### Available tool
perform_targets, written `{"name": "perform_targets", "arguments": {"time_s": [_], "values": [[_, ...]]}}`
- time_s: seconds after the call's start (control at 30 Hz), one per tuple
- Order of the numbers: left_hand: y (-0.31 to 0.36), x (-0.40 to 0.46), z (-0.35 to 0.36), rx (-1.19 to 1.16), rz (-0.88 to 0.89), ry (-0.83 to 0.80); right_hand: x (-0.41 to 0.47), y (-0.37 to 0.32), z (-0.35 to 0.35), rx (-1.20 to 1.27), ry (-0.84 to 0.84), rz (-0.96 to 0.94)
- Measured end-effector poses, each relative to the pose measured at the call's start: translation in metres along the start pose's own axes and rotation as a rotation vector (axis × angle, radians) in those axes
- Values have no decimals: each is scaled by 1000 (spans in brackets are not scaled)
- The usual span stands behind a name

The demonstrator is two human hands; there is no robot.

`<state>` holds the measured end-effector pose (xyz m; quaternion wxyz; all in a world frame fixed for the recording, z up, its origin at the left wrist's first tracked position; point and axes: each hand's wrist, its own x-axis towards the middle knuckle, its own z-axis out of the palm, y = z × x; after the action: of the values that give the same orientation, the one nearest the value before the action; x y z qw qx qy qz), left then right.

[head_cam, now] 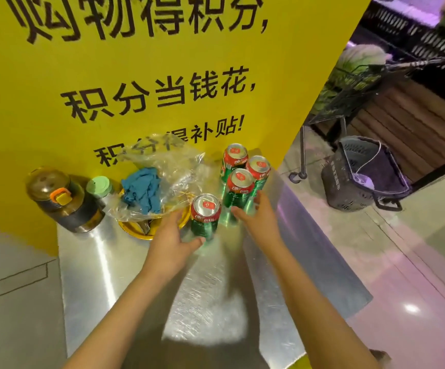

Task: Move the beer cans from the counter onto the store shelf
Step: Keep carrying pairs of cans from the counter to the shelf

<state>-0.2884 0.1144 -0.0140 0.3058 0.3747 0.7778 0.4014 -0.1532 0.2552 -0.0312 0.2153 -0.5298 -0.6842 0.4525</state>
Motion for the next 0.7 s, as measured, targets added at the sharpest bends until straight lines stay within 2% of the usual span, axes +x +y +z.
{"name": "perform_targets", "arguments": {"time_s": [0.17, 0.37, 0.57, 0.7], "values": [[-3, 33, 16, 118, 8, 18, 43, 7, 25, -24, 105, 35], [-4, 46, 31, 48, 50, 43, 53, 12, 35, -70, 231, 83], [-4, 44, 30, 96, 83, 128, 47, 18, 31, -106, 223, 27], [-9, 25, 22, -31, 21, 146, 23, 15, 22, -18, 190, -21]]}}
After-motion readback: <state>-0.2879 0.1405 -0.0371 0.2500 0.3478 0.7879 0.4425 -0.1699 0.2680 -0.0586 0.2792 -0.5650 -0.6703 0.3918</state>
